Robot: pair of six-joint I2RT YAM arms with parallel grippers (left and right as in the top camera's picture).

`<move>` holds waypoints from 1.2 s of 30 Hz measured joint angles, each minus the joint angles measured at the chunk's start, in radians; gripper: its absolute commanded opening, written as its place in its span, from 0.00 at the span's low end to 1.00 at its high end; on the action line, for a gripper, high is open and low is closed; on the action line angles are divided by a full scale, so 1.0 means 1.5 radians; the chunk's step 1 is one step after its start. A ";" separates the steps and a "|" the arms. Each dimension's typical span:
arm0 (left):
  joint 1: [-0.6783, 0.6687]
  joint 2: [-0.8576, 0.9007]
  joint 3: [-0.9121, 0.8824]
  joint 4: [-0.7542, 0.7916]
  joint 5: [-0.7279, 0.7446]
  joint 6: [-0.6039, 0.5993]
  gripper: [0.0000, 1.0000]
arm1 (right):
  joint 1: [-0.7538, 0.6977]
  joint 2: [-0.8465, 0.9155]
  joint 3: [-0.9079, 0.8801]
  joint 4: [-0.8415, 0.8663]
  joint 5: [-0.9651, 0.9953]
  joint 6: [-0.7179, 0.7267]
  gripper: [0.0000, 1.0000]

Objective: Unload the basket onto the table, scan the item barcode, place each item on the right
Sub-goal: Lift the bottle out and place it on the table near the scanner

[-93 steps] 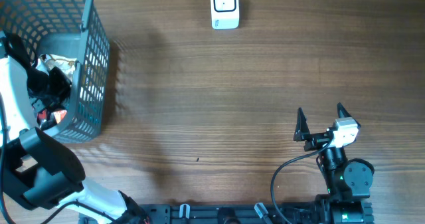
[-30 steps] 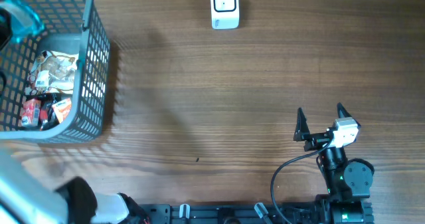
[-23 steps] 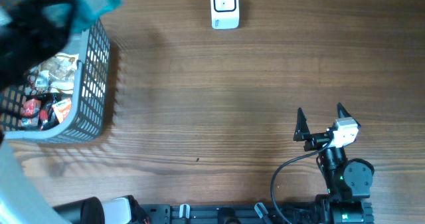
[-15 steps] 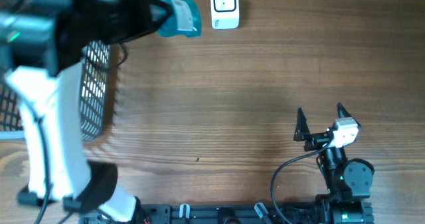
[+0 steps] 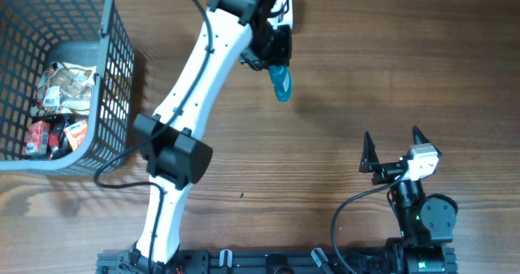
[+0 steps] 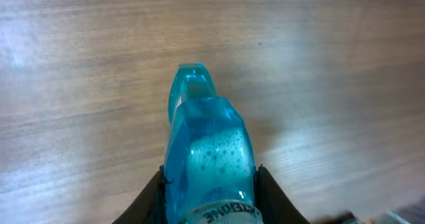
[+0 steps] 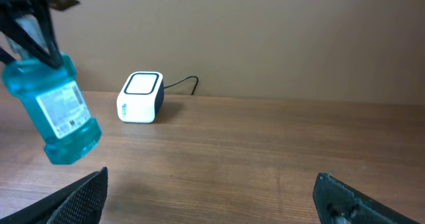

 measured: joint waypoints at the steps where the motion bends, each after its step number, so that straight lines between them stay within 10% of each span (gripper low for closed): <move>1: -0.008 0.009 0.000 0.007 -0.013 -0.004 0.22 | 0.000 0.000 0.000 0.000 0.000 0.000 1.00; 7: -0.058 0.082 -0.002 0.054 -0.090 -0.022 0.26 | 0.000 0.000 0.000 0.000 0.000 0.000 1.00; 15: -0.058 0.086 -0.002 0.090 -0.103 -0.035 0.59 | 0.000 0.000 0.000 0.000 0.000 0.000 1.00; 25: -0.003 0.061 0.018 0.089 -0.092 -0.036 0.60 | 0.000 0.000 0.000 0.000 0.000 0.000 1.00; 36: 0.137 -0.218 0.079 0.092 -0.005 -0.036 0.60 | 0.000 0.000 0.000 0.000 0.000 0.000 1.00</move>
